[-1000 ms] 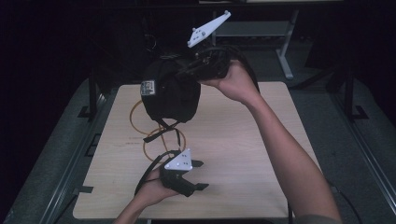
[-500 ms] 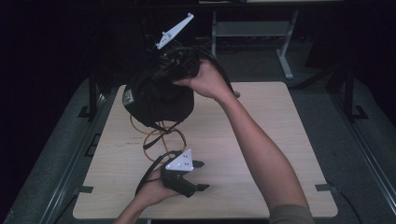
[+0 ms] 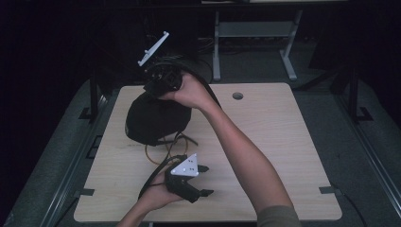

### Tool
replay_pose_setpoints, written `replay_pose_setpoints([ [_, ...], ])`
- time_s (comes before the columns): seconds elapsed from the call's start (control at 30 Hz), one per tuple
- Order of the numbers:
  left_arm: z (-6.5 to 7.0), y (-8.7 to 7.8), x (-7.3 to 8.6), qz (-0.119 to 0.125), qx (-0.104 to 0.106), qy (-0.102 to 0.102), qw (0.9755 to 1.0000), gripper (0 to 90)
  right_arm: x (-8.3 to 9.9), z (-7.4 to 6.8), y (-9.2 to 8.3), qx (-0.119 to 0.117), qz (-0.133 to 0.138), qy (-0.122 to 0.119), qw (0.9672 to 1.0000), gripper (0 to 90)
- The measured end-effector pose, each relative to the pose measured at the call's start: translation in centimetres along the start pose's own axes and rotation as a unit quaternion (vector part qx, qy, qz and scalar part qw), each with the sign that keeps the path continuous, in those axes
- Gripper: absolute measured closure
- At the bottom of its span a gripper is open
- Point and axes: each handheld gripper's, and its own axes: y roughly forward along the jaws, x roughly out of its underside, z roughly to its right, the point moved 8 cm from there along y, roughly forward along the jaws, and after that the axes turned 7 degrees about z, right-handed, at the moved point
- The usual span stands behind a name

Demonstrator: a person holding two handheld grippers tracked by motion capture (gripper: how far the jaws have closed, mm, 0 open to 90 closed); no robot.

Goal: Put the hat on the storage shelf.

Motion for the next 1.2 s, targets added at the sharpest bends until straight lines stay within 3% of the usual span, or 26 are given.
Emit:
replay_pose_setpoints([
  [0.23,-0.2,0.0,0.0,0.001,-0.002,-0.003,1.0,26.9,0.7,0.7,-1.5,0.002,0.025,0.017,0.9995,47.1],
  [0.63,-0.4,-0.1,0.2,0.008,-0.012,-0.012,0.9998,24.4,2.3,1.3,-3.1,-0.001,0.04,0.044,0.9982,42.1],
  [0.9,-0.7,-0.1,0.3,0.01,-0.02,-0.018,0.9996,21.6,3.2,1.9,-4.4,0.011,0.046,0.055,0.9973,38.5],
  [1.2,-0.9,-0.1,0.4,0.007,-0.025,-0.017,0.9995,20.2,4.4,2.6,-7.1,0.034,0.058,0.067,0.9955,35.2],
])
